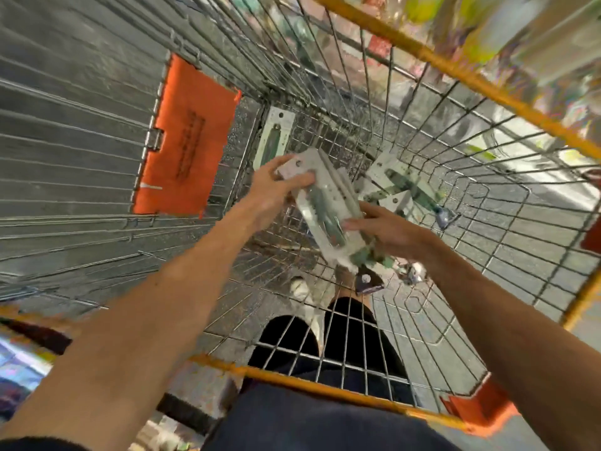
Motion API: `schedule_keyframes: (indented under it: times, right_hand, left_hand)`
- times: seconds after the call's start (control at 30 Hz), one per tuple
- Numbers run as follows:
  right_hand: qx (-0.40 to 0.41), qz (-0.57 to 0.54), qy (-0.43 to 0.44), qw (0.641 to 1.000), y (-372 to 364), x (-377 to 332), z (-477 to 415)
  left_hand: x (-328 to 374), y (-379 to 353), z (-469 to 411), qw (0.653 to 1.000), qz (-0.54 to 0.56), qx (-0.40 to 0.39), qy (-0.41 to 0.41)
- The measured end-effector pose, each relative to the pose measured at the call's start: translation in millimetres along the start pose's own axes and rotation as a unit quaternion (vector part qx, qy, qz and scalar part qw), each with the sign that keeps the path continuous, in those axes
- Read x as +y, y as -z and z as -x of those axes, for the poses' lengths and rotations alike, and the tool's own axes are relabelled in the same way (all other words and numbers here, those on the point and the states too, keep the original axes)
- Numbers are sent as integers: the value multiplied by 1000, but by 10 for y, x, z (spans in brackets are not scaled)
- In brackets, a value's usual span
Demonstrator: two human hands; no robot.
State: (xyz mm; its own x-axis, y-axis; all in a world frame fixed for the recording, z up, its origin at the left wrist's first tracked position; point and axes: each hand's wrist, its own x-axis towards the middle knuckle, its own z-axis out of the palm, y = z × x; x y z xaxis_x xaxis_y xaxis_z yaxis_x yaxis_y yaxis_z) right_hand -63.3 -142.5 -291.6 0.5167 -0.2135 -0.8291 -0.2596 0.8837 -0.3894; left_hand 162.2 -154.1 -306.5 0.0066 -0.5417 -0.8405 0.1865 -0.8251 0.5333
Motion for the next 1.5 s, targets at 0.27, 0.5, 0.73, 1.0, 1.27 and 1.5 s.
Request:
schedule_keyframes:
  times: [0.27,0.5,0.73,1.0,1.27,1.5]
  right_hand:
    - [13,10,92,996,-656,-303,479]
    - [125,74,214,966,-1653,-366,1076]
    - [170,56,336,925,-2763,-237,1547]
    - [234,27,433,870,-3270,242,2401]
    - [344,-34,507,790,-3016,945,3627]
    - [502,-121,513,686,-2300,2061,4617]
  left_hand:
    - [303,-114,834,994,94,26,-48]
    - [368,277,1906,984,15,26,-175]
    - [457,970,3011,958,11,-13,-285]
    - [468,901,3901,917,-91,-109,-372]
    - [344,-351,4435,827,-231,-279,-429]
    - [-304,-1969,4756,749,-303,-368,-461]
